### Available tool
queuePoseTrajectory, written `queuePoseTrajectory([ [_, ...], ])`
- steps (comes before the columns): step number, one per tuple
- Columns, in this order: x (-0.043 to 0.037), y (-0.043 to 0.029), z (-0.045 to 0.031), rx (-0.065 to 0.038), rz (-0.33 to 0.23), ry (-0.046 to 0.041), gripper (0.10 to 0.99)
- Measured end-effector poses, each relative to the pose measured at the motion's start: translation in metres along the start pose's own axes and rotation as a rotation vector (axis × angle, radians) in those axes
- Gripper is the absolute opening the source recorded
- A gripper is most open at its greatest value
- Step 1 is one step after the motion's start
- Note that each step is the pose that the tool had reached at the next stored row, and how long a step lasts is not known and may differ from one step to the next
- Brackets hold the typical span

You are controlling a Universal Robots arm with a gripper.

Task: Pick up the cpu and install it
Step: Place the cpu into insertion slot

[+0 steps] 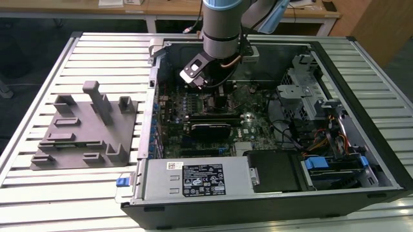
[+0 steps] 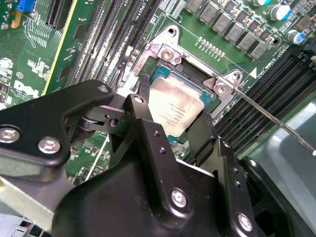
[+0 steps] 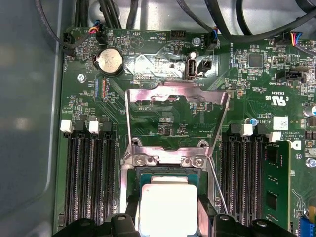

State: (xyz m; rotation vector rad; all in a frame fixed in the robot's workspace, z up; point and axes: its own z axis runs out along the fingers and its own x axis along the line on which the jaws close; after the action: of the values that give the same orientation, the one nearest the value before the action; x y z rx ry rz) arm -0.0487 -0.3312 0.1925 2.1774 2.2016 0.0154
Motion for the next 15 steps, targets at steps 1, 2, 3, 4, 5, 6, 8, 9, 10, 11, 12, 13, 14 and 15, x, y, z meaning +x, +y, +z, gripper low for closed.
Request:
queuePoseTrajectory([
  [1, 0.0000, 0.0000, 0.0000, 0.000, 0.000, 0.0000, 0.541],
  [2, 0.0000, 0.0000, 0.0000, 0.000, 0.000, 0.0000, 0.541],
  [3, 0.0000, 0.0000, 0.0000, 0.000, 0.000, -0.0001, 0.541],
  [4, 0.0000, 0.0000, 0.0000, 0.000, 0.000, 0.0000, 0.541],
  [5, 0.0001, 0.0000, 0.0000, 0.000, 0.000, 0.0000, 0.541],
  [6, 0.0001, 0.0000, 0.0000, 0.000, 0.000, 0.0000, 0.541],
  [8, 0.0001, 0.0000, 0.0001, 0.000, 0.000, 0.0001, 0.553],
  [9, 0.0001, 0.0000, 0.0001, 0.000, 0.000, 0.0000, 0.553],
  [10, 0.0001, 0.0000, 0.0001, 0.000, 0.000, 0.0000, 0.616],
  [11, 0.0001, 0.0000, 0.0001, 0.000, 0.000, 0.0000, 0.616],
  [12, 0.0001, 0.0000, 0.0001, 0.000, 0.000, 0.0000, 0.616],
  [13, 0.0001, 0.0000, 0.0001, 0.000, 0.000, 0.0000, 0.616],
  [14, 0.0001, 0.0000, 0.0001, 0.000, 0.000, 0.0000, 0.616],
  [15, 0.0001, 0.0000, -0.0001, 0.000, 0.000, -0.0001, 0.616],
])
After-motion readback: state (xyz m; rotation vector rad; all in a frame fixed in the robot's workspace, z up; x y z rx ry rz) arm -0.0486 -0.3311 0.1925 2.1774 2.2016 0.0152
